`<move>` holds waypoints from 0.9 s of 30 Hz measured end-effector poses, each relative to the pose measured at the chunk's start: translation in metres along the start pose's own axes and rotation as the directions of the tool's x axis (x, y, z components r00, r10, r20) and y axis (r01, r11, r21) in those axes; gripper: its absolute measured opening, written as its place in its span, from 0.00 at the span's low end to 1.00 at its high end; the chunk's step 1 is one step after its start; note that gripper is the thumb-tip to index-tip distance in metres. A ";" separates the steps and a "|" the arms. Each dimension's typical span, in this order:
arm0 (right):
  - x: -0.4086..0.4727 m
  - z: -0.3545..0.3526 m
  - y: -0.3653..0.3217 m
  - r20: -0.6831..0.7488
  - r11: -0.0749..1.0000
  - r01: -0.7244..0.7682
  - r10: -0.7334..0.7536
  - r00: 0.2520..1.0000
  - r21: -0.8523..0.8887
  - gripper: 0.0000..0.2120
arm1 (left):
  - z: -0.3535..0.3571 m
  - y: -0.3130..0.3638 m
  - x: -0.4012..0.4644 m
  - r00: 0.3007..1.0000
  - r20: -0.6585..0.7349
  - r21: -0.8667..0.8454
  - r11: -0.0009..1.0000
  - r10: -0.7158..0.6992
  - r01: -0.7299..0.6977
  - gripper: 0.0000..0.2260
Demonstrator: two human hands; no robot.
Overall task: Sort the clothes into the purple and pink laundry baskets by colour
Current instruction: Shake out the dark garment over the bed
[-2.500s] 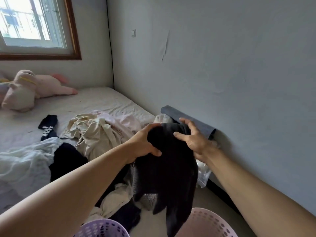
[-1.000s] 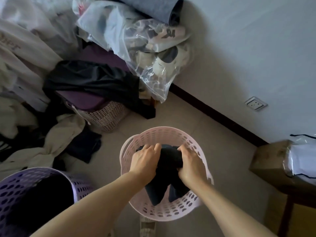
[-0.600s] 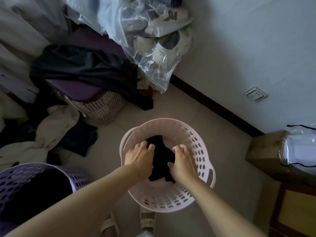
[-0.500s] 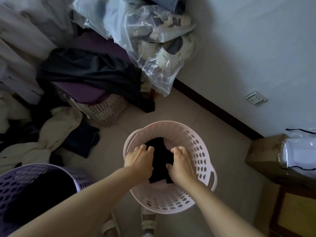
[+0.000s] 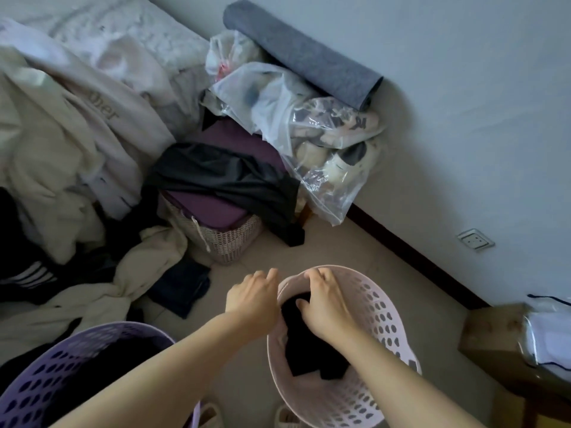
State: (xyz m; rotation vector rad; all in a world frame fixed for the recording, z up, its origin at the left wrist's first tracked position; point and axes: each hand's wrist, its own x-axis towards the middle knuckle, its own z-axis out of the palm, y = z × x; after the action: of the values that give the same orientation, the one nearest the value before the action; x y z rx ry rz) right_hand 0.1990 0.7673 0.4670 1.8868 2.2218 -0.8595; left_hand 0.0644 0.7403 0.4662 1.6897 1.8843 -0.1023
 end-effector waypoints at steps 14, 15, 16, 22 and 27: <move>0.065 -0.003 -0.115 0.007 0.983 0.182 -0.182 0.983 -0.011 0.23 | -0.072 -0.092 0.011 0.980 -0.144 -0.066 0.989 -0.140 0.132 0.16; 0.077 -0.001 -0.119 0.012 0.982 0.187 -0.187 0.982 -0.025 0.23 | -0.075 -0.096 0.018 0.978 -0.145 -0.079 0.987 -0.148 0.138 0.16; 0.087 0.000 -0.123 0.016 0.981 0.189 -0.189 0.982 -0.041 0.23 | -0.077 -0.100 0.026 0.977 -0.149 -0.090 0.986 -0.151 0.139 0.16; 0.166 0.011 -0.139 0.083 0.977 0.190 -0.183 0.980 -0.092 0.27 | -0.084 -0.124 0.088 0.974 -0.131 -0.146 0.975 -0.186 0.167 0.21; 0.249 0.023 -0.138 0.125 0.982 0.161 -0.148 0.981 -0.099 0.26 | -0.079 -0.143 0.161 0.974 -0.064 -0.120 0.971 -0.217 0.208 0.22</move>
State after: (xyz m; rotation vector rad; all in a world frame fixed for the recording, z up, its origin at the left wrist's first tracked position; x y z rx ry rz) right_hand 0.0074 0.9647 0.3898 1.5912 2.3167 -0.8294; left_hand -0.0997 0.8894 0.4076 1.4322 2.0842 -0.0158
